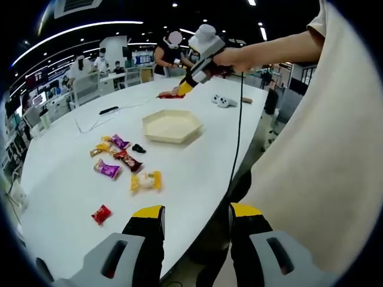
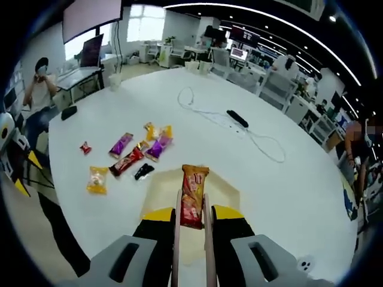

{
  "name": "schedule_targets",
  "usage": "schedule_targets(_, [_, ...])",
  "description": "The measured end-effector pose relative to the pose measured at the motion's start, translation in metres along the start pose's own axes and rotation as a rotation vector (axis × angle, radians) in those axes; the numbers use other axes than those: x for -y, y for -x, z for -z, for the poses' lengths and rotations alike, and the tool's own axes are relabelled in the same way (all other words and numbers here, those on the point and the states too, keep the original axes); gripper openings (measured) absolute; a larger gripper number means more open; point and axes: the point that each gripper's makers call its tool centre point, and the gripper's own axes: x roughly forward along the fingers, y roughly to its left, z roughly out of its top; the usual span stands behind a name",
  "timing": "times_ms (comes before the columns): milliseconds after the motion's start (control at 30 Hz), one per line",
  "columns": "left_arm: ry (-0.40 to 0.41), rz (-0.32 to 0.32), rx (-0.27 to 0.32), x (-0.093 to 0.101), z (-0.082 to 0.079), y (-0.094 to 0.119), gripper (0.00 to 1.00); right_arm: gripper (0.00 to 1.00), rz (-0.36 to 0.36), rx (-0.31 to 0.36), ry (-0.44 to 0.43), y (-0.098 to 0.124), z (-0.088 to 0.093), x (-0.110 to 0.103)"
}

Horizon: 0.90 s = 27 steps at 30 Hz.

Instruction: Place the target food into the container with the food tongs after gripping and lifting it, then release it inside without dropping or visibly crushing the food.

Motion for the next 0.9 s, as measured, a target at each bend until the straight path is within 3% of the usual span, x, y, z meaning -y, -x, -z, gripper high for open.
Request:
schedule_targets(533, [0.011, -0.004, -0.003, 0.001, 0.003, 0.001, 0.42, 0.23, 0.055, 0.043, 0.028, 0.001, -0.010, 0.012])
schedule_targets(900, [0.011, -0.005, -0.003, 0.001, 0.003, 0.001, 0.42, 0.23, 0.049, 0.056, 0.021, 0.001, -0.013, 0.010])
